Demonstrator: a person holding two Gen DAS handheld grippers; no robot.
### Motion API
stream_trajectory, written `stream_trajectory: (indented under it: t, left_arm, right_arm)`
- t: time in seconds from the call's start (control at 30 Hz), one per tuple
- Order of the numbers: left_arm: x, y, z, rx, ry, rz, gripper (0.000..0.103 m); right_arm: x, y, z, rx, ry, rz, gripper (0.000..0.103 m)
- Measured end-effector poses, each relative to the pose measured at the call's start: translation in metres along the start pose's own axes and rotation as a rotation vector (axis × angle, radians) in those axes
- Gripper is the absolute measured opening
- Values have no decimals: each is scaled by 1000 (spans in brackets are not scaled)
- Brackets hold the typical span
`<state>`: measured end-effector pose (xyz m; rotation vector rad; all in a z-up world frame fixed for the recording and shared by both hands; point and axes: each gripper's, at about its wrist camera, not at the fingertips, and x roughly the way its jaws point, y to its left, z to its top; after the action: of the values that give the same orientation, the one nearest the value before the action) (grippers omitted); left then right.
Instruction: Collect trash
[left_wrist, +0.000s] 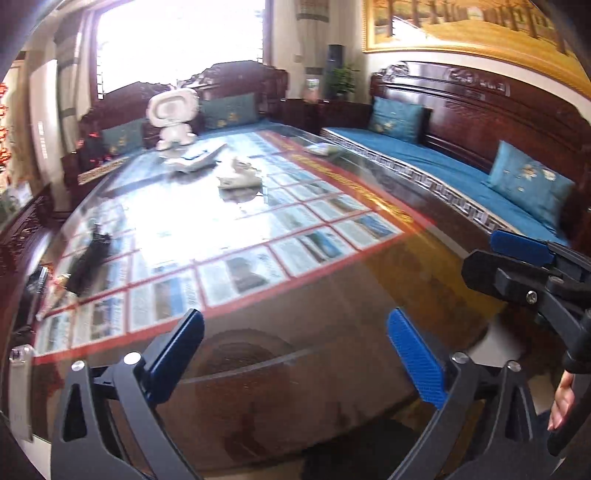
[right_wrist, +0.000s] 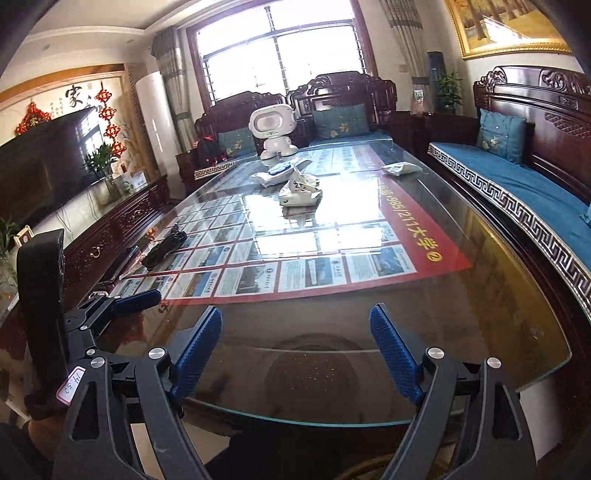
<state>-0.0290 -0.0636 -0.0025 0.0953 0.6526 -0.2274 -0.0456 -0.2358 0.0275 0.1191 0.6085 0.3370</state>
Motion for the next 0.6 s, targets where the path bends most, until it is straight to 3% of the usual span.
stream_trajectory:
  t: [0.27, 0.43, 0.6]
  left_arm:
    - [37, 52, 12, -63, 59, 74, 99]
    - [61, 72, 9, -115, 100, 102, 99]
    - [80, 89, 17, -180, 114, 76, 99]
  right_arm:
    - [51, 16, 25, -33, 19, 37, 87]
    - [85, 12, 31, -37, 47, 0, 93]
    - [118, 2, 29, -22, 79, -17, 93]
